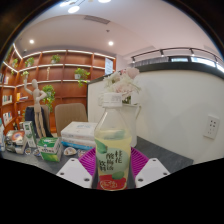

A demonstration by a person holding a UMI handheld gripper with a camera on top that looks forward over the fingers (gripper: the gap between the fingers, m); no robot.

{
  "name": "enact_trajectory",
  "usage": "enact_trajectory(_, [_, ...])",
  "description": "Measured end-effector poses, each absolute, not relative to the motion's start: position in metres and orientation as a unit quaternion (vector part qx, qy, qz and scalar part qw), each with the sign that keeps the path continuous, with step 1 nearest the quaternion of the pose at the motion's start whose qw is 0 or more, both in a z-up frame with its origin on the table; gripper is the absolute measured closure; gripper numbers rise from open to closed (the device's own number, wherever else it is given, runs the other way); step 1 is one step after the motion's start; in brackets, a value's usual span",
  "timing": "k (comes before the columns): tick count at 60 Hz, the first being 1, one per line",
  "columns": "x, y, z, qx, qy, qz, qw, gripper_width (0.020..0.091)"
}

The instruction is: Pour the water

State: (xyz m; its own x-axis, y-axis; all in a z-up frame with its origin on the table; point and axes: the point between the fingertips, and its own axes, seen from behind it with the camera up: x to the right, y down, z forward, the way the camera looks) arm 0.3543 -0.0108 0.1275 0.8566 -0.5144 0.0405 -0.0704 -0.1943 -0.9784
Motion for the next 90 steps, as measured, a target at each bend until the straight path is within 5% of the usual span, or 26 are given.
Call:
enact_trajectory(8, [0.354,-0.005,0.088,-0.765,0.198,-0.162,0.591,0.0686])
enact_trajectory(26, [0.350,-0.006,0.092,-0.752,0.196,-0.166,0.607,0.0601])
enact_trajectory(36, [0.343,-0.019,0.084,-0.775,0.173,-0.182,0.580,0.0241])
enact_trajectory(51, [0.273,-0.069,0.094,-0.781,0.133,-0.110,0.600,0.0251])
enact_trajectory(90, [0.140,-0.146,0.183,-0.743,0.021,-0.042,0.667,0.0255])
